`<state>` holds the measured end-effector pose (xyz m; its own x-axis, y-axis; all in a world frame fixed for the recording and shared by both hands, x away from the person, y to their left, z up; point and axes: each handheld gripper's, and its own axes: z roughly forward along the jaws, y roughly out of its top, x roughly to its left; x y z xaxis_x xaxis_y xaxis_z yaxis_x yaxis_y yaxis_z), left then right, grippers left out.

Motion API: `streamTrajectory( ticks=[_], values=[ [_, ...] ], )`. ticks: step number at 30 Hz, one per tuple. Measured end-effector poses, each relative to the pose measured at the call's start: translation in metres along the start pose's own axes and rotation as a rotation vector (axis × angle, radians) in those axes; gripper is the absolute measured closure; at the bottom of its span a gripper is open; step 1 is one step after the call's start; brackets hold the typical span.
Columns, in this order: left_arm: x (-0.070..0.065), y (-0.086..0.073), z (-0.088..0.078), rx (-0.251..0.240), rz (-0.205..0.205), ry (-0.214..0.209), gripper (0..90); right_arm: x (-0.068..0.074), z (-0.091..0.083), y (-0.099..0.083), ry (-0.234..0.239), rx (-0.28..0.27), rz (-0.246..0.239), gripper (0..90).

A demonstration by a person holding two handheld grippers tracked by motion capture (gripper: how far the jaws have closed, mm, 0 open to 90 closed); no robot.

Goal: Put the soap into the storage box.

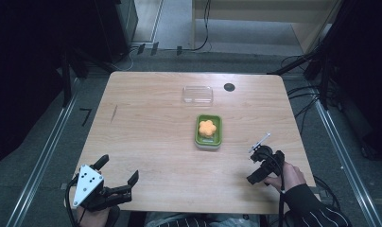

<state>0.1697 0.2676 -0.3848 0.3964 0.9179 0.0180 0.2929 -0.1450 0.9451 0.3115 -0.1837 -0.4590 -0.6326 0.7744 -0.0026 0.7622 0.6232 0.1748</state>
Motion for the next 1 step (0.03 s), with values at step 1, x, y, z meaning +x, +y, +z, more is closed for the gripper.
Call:
streamTrajectory(
  ticks=[1],
  values=[
    [0.0001, 0.0, -0.0001, -0.001, -0.001, 0.001, 0.0, 0.0, 0.0001, 0.0003, 0.001, -0.002, -0.006, 2.2]
  ],
)
